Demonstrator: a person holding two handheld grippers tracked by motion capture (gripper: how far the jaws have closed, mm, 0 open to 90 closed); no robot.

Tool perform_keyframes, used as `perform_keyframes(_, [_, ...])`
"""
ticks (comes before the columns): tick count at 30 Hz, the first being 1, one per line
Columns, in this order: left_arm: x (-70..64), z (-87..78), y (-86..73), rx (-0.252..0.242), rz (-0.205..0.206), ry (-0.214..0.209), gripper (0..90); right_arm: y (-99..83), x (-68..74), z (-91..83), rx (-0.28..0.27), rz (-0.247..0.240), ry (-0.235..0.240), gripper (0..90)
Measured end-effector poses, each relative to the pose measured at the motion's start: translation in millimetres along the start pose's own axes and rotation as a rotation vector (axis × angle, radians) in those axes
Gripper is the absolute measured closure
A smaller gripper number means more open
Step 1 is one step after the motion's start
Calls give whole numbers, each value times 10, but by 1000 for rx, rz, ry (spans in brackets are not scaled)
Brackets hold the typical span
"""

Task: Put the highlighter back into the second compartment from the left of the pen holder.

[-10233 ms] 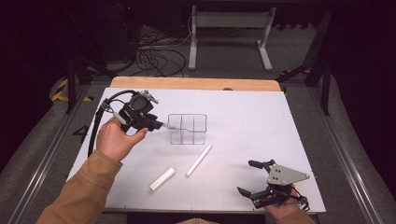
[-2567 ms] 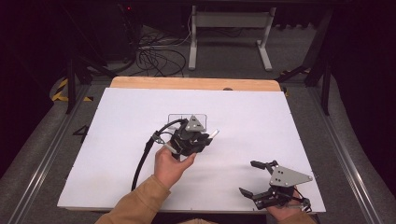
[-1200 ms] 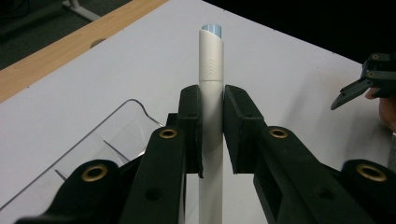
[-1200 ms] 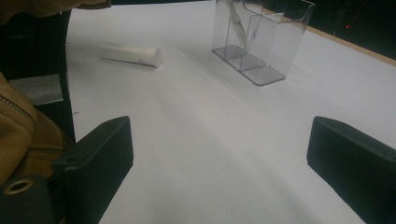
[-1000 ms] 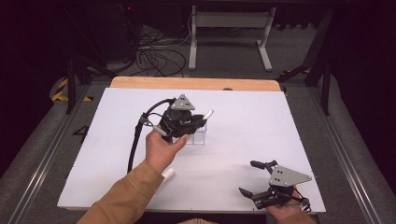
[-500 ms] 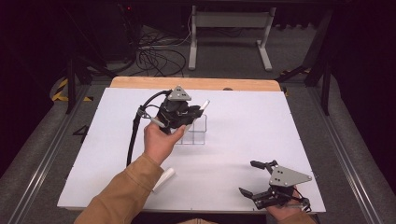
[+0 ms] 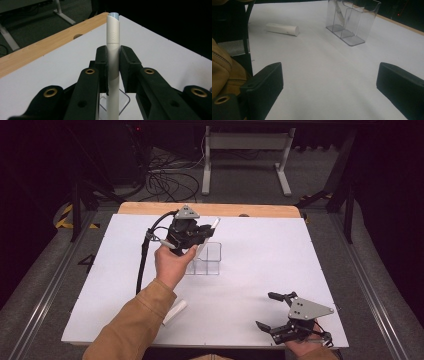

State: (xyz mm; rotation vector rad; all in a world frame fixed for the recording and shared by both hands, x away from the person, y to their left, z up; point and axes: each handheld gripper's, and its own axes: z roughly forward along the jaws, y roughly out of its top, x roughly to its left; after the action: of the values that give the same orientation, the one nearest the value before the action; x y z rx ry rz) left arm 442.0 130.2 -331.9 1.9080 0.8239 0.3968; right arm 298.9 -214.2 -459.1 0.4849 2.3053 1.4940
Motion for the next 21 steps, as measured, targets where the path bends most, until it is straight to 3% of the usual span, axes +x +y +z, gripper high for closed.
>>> perform_keyframes(21, [124, 208, 36, -7, -13, 30, 779, 0, -1, -3, -2, 8, 6, 76])
